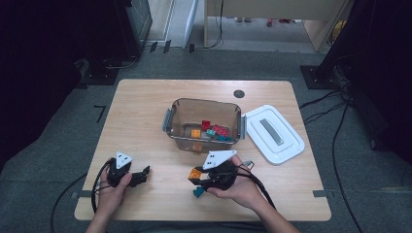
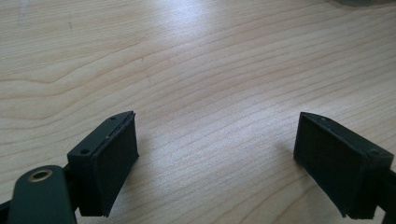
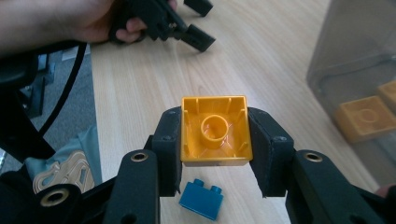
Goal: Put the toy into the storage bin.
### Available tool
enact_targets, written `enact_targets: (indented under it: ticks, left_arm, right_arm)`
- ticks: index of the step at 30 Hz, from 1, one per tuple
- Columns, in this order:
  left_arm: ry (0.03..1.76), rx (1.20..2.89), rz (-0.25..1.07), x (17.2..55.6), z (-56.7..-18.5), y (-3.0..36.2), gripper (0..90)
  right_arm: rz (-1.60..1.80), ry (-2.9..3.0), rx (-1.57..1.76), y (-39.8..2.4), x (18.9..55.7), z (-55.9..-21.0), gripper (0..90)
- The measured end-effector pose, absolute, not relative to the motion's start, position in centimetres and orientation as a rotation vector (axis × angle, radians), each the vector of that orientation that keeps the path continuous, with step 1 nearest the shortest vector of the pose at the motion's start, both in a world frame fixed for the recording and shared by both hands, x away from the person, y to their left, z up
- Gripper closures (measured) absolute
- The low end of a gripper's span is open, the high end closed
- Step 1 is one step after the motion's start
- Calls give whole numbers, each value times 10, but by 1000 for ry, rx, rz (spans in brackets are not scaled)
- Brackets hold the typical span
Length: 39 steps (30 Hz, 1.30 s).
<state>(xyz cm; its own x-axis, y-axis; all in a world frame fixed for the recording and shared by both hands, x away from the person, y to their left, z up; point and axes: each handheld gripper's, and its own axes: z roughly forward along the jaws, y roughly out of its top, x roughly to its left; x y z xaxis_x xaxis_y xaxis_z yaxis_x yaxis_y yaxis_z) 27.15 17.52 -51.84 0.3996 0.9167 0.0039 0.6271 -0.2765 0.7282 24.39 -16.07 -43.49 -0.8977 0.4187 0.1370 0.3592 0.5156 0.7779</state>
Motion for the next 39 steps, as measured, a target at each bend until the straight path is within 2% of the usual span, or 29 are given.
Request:
enact_targets:
  ticks: [26, 39]
  left_arm:
    - [1315, 2007, 571, 272, -518, 175, 135]
    - [1313, 2009, 573, 272, -518, 175, 135]
  right_arm:
    - [1417, 2559, 716, -181, 269, -362, 599]
    - [1433, 2522, 767, -188, 289, -344, 600]
